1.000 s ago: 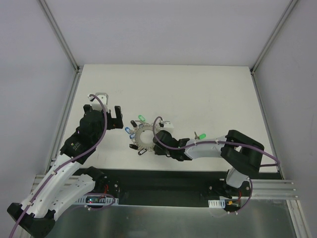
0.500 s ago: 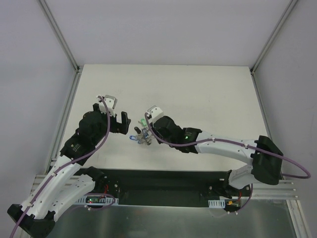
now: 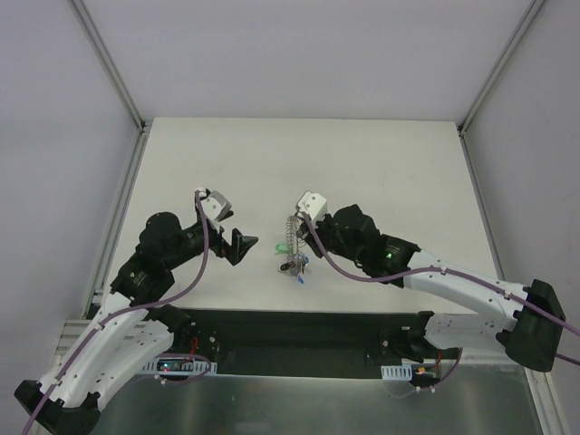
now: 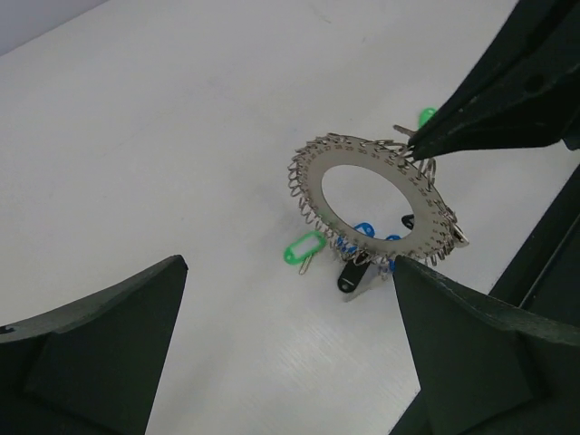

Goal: Put the keys on the keyring

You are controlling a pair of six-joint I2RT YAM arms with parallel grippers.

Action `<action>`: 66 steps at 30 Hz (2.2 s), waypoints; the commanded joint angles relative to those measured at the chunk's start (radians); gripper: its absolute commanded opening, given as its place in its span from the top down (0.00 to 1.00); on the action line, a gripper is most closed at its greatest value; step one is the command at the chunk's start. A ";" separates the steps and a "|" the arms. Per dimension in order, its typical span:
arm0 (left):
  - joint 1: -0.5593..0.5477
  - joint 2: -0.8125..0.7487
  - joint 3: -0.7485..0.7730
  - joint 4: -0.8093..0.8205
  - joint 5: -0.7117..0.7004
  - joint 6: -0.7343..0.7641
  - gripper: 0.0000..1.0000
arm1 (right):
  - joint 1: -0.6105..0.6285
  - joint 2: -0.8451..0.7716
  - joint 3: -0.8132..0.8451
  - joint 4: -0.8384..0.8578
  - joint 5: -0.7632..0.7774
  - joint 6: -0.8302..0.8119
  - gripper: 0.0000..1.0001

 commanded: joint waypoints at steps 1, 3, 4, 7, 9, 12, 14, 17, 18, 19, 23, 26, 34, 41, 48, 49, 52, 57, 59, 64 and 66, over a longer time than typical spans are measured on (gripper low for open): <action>0.011 -0.016 -0.020 0.101 0.178 0.069 0.01 | -0.056 -0.087 -0.006 0.161 -0.255 -0.020 0.99; 0.011 -0.013 -0.030 0.115 0.212 0.076 0.01 | -0.081 -0.110 -0.011 0.164 -0.303 -0.023 0.99; 0.011 -0.013 -0.031 0.128 0.228 0.086 0.01 | -0.087 -0.116 -0.014 0.164 -0.343 -0.024 0.99; 0.011 -0.001 -0.042 0.159 0.290 0.102 0.01 | -0.108 -0.144 -0.020 0.163 -0.434 -0.030 0.99; 0.011 0.016 -0.050 0.214 0.346 0.109 0.01 | -0.122 -0.155 -0.014 0.148 -0.475 -0.050 0.99; 0.011 0.061 -0.039 0.274 0.457 0.122 0.02 | -0.139 -0.170 0.005 0.100 -0.518 -0.092 0.99; 0.011 0.111 -0.007 0.286 0.507 0.132 0.06 | -0.154 -0.173 0.018 0.072 -0.545 -0.107 0.99; 0.009 0.191 0.051 0.288 0.600 0.137 0.16 | -0.174 -0.173 0.031 0.051 -0.581 -0.129 0.99; 0.009 0.212 0.067 0.288 0.638 0.138 0.18 | -0.178 -0.172 0.034 0.048 -0.588 -0.132 0.99; 0.008 0.232 0.079 0.286 0.657 0.135 0.21 | -0.181 -0.172 0.035 0.045 -0.602 -0.138 0.99; -0.004 0.337 0.130 0.288 0.712 0.122 0.41 | -0.188 -0.164 0.041 0.036 -0.616 -0.150 0.99; -0.024 0.371 0.133 0.288 0.725 0.125 0.51 | -0.188 -0.143 0.042 0.032 -0.630 -0.158 0.99; -0.055 0.417 0.113 0.291 0.719 0.140 0.65 | -0.188 -0.083 0.052 0.054 -0.670 -0.152 0.99; -0.076 0.446 0.084 0.291 0.717 0.142 0.74 | -0.190 -0.055 0.052 0.081 -0.668 -0.141 0.99; -0.098 0.464 0.070 0.291 0.685 0.152 0.80 | -0.188 -0.047 0.040 0.121 -0.674 -0.118 0.99; -0.098 0.472 0.069 0.291 0.680 0.152 0.82 | -0.188 -0.049 0.038 0.126 -0.674 -0.116 0.99; -0.099 0.487 0.067 0.291 0.676 0.154 0.87 | -0.188 -0.057 0.032 0.134 -0.671 -0.115 0.99; -0.101 0.498 0.066 0.291 0.657 0.158 0.87 | -0.190 -0.072 0.014 0.144 -0.651 -0.109 0.99; -0.101 0.498 0.062 0.291 0.642 0.160 0.83 | -0.188 -0.081 0.003 0.149 -0.644 -0.109 0.99; -0.101 0.507 0.059 0.291 0.620 0.163 0.88 | -0.190 -0.095 -0.011 0.164 -0.630 -0.090 0.99; -0.101 0.512 0.061 0.290 0.617 0.162 1.00 | -0.188 -0.096 -0.014 0.181 -0.631 -0.080 0.99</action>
